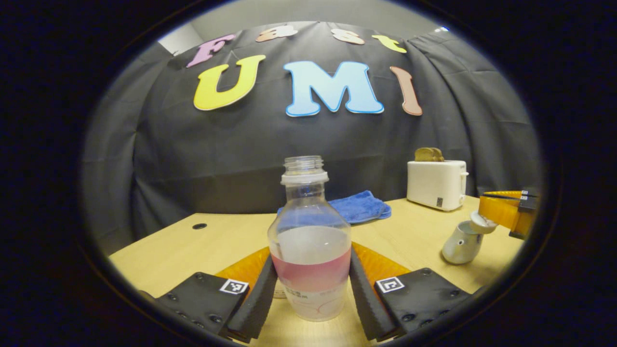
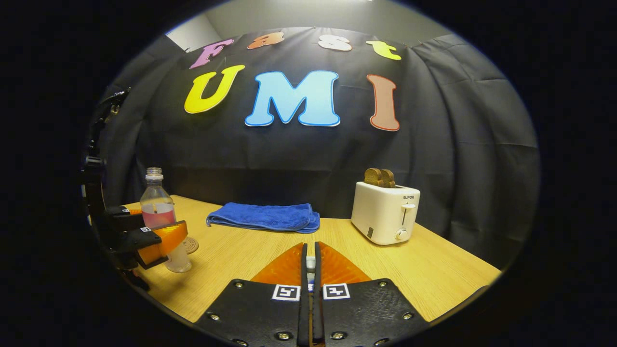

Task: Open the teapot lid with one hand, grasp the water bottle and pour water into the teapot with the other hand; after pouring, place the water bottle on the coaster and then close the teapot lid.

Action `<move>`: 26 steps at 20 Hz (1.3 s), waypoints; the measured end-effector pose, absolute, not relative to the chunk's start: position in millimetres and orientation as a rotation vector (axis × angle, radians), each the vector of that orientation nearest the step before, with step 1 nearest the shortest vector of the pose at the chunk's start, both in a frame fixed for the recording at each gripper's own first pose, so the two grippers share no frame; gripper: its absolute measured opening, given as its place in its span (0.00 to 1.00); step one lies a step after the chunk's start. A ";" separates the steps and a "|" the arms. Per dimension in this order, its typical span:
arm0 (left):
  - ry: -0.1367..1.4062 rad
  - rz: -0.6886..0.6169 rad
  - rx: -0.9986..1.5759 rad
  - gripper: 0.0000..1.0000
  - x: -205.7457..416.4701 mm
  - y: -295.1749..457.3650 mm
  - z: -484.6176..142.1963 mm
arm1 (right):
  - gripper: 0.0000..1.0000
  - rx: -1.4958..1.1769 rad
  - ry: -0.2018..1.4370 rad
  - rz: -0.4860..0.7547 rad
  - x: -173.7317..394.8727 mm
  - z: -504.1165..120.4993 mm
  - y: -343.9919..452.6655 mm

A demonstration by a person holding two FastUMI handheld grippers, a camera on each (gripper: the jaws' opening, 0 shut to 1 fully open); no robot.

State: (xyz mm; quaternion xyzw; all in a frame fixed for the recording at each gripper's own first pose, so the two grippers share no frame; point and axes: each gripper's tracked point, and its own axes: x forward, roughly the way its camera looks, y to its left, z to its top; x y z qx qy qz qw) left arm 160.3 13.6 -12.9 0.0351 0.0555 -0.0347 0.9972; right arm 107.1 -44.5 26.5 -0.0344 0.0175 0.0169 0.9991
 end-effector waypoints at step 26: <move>0.056 -0.247 0.862 0.87 168.2 -96.3 -8.5 | 0.03 -0.066 0.040 0.077 -85.6 -3.8 -64.0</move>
